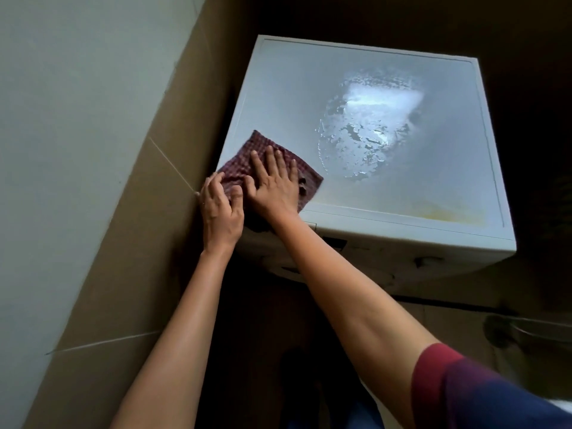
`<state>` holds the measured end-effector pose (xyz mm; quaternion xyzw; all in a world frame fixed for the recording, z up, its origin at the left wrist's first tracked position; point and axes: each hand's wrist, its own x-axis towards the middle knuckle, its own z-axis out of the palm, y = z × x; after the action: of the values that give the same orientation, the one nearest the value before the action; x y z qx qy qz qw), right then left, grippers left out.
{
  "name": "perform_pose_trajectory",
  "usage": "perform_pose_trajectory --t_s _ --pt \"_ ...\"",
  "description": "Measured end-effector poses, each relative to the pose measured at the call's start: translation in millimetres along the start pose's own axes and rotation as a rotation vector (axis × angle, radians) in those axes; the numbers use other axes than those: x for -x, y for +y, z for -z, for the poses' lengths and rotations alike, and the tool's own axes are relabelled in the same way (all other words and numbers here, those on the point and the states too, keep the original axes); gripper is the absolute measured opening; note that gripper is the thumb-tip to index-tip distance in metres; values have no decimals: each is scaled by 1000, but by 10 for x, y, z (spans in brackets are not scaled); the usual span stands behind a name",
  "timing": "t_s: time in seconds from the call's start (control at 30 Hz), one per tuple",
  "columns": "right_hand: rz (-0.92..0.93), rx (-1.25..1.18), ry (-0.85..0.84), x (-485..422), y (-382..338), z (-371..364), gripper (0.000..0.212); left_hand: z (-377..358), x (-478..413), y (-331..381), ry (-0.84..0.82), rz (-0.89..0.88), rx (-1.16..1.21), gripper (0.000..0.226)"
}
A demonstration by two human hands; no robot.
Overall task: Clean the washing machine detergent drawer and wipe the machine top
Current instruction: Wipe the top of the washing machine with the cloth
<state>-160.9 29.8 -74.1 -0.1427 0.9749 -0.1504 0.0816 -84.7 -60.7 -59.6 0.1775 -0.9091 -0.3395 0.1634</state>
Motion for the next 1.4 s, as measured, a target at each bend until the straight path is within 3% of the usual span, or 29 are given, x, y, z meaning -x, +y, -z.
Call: perform_pose_trajectory --t_s 0.23,0.53,0.73,0.9,1.0,1.2,1.4 --pt "-67 56 44 492 1253 259 57 -355 9 404 -120 -75 -9 50" --pt "-403 140 95 874 2797 712 56 -749 -6 614 -210 -154 -103 41" --pt "-624 112 130 832 3421 980 57 -685 -143 546 -157 -172 -147 37" --pt "-741 73 198 392 3283 996 61 -585 -467 412 -118 -125 -114 39" --pt "-721 40 198 56 3023 976 63 -565 -641 363 -94 -112 -111 38" --pt "-488 3 179 -600 2077 702 67 -548 -887 309 -74 -50 -98 39" --pt "-201 5 54 -967 981 400 83 -458 -1021 223 -41 32 -2 42"
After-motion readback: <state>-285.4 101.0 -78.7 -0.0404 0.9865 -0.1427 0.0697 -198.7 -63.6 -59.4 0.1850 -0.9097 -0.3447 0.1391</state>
